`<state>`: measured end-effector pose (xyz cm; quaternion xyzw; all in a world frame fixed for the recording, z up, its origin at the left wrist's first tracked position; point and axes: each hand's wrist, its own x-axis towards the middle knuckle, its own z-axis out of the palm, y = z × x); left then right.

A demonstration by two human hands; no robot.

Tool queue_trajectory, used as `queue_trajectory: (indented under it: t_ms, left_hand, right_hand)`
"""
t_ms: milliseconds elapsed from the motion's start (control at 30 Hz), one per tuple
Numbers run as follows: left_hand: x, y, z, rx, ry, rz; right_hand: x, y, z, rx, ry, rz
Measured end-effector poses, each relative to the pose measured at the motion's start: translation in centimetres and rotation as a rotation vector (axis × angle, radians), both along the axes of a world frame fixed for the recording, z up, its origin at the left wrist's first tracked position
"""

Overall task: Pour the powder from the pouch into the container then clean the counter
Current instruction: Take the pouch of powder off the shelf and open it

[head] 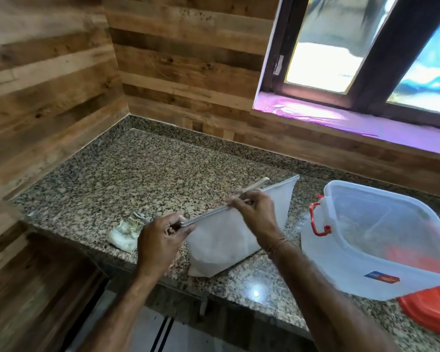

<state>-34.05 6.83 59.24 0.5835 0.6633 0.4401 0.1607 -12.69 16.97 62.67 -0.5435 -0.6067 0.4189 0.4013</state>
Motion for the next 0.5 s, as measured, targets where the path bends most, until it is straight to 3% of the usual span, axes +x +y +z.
queue_trajectory:
  t_ms: [333, 500]
  left_hand:
    - [-3.9, 1.0, -1.3, -0.003, -0.242, 0.164]
    - [-4.0, 1.6, -2.1, 0.031, -0.417, 0.194]
  right_hand:
    - [9.3, 6.9, -0.8, 0.013, 0.017, -0.439]
    - [9.9, 7.8, -2.4, -0.047, 0.159, -0.595]
